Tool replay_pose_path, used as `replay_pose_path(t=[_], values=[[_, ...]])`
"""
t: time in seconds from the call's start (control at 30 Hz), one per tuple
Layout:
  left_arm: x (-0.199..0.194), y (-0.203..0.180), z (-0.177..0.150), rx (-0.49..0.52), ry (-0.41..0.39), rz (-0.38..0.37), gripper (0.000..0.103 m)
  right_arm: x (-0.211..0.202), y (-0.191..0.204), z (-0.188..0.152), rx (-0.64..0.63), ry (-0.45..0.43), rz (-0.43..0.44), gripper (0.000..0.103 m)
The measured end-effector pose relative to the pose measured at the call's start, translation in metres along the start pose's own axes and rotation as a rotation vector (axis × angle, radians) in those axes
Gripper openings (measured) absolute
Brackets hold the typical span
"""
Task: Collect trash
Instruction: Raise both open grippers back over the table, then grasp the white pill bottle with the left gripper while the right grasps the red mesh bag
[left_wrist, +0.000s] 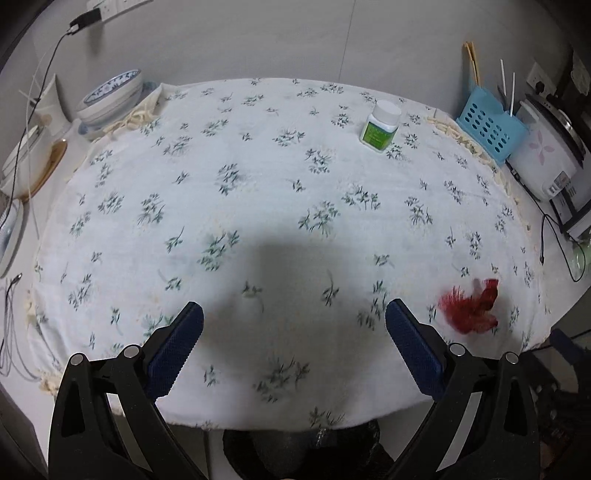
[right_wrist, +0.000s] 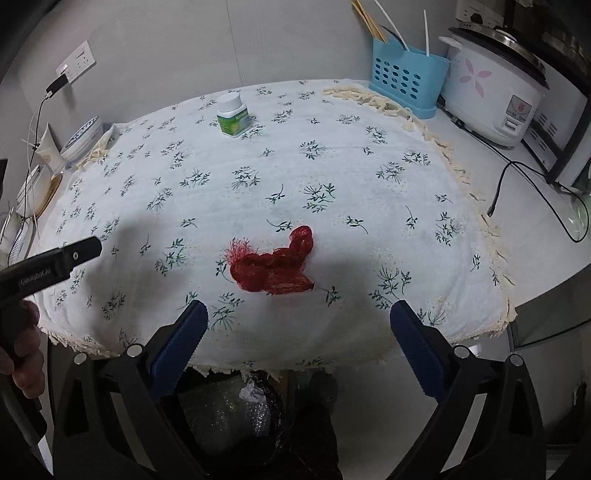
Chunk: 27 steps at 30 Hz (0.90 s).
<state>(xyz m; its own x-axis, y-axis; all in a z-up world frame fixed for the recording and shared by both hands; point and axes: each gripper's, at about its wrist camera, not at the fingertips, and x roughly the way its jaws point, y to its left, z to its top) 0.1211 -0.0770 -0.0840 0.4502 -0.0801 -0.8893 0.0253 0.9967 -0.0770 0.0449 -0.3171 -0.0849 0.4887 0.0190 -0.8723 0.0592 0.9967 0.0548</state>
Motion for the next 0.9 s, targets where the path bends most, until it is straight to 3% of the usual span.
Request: replay_pose_path(t=[0.4,0.53,0.73,0.9], values=[[0.093,-0.06,0.109,0.064,-0.02,-0.018,0.097,0.053,0.003,0.025,-0.041,0.086,0.034,0.095],[0.123,-0.077,0.137,0.076,-0.013,-0.009,0.096,0.065,0.001,0.029,-0.043,0.117,0.061,0.09],[0.146,-0.092,0.156,0.097,-0.018,-0.017,0.094,0.074,-0.004,0.037,-0.036,0.132,0.094,0.081],[0.16,-0.1,0.163,0.101,-0.011,-0.011,0.084,0.083,-0.008,0.038,-0.046,0.158,0.118,0.068]])
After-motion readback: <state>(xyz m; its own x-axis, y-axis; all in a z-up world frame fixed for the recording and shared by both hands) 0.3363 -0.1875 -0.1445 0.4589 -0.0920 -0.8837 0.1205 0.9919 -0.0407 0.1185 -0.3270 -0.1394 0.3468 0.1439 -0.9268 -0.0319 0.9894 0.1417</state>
